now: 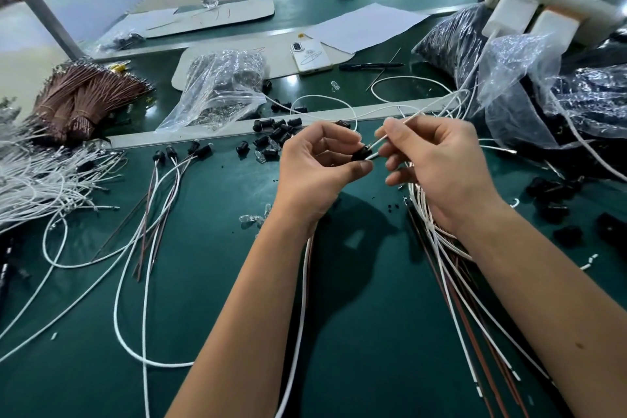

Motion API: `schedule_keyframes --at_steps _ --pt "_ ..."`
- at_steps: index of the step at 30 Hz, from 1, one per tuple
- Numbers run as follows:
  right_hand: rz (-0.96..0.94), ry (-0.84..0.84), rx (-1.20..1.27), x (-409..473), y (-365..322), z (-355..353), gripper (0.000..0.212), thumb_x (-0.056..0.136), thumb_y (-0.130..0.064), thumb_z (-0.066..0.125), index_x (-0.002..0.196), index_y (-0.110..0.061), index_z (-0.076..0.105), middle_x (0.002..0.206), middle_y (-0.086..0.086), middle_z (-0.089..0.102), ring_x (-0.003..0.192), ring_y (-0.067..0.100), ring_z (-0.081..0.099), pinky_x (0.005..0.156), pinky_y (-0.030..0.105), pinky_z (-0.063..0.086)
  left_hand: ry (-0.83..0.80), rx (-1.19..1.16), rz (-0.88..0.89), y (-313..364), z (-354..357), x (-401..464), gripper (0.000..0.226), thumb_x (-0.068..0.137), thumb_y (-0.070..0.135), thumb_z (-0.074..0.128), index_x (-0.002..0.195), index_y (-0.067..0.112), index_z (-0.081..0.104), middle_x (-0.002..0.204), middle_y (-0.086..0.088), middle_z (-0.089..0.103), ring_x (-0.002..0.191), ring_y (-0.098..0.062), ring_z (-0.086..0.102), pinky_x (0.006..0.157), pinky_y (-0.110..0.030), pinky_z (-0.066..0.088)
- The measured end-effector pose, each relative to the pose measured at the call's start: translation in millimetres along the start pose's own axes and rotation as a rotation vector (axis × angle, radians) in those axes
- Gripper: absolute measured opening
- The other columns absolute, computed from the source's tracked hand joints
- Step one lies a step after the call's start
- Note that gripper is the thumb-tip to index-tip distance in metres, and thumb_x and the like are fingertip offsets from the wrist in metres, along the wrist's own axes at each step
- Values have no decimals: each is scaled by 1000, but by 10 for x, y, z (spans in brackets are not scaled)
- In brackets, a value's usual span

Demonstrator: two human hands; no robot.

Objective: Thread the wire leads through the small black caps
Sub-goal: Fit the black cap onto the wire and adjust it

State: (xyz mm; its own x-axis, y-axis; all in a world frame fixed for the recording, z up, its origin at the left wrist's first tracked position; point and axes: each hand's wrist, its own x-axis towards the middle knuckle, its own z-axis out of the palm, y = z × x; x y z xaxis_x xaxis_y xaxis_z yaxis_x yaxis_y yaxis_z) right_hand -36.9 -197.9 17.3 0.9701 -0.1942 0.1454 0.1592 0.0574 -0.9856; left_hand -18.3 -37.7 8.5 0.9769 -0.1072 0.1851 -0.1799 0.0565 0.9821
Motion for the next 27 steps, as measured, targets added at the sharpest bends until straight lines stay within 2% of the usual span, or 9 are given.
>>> schedule_keyframes --at_steps 4,9,13,17,21,24,27 --pt "-81 34 -49 15 29 -11 24 97 -17 73 84 3 73 64 6 66 51 14 55 45 26 51 1 -27 0 -8 8 -2 36 68 -15 82 84 13 69 77 -2 71 75 -14 68 75 -29 56" --pt "-280 109 -328 -2 -9 -70 30 97 -29 74 75 -9 70 58 1 65 40 18 59 41 37 51 1 -63 4 25 38 -7 34 69 -13 83 85 12 68 76 3 73 73 -10 68 74 -26 56" --pt "-457 162 -467 -51 -46 -36 33 98 -32 72 73 -11 66 54 -5 61 38 16 60 43 33 47 22 -34 39 44 61 -14 33 69 -10 85 84 13 67 75 7 73 67 -8 65 70 -22 54" --pt "-403 116 -415 -54 -27 -14 34 97 -31 73 70 -13 65 54 -2 60 37 18 58 41 34 46 39 5 86 44 39 -13 34 68 -10 86 82 15 68 79 0 72 72 -9 66 71 -23 54" --pt "-326 79 -254 -31 -22 -36 33 97 -28 74 72 -8 65 57 7 62 37 20 53 37 32 45 -10 -23 60 44 12 -11 31 68 -7 86 84 15 70 81 -2 73 78 -14 68 80 -34 57" --pt "-328 47 -242 -1 -34 -72 33 99 -27 71 72 -10 63 56 4 60 37 16 50 36 26 41 -55 -80 38 66 -1 -25 31 68 -7 85 86 13 70 81 1 74 79 -13 69 78 -30 57" --pt "-302 8 -245 19 -31 -91 32 98 -28 72 72 -12 64 57 0 61 40 18 51 37 27 42 -47 -70 12 64 -5 -20 30 69 -8 85 86 12 70 79 2 74 77 -11 69 77 -29 58"
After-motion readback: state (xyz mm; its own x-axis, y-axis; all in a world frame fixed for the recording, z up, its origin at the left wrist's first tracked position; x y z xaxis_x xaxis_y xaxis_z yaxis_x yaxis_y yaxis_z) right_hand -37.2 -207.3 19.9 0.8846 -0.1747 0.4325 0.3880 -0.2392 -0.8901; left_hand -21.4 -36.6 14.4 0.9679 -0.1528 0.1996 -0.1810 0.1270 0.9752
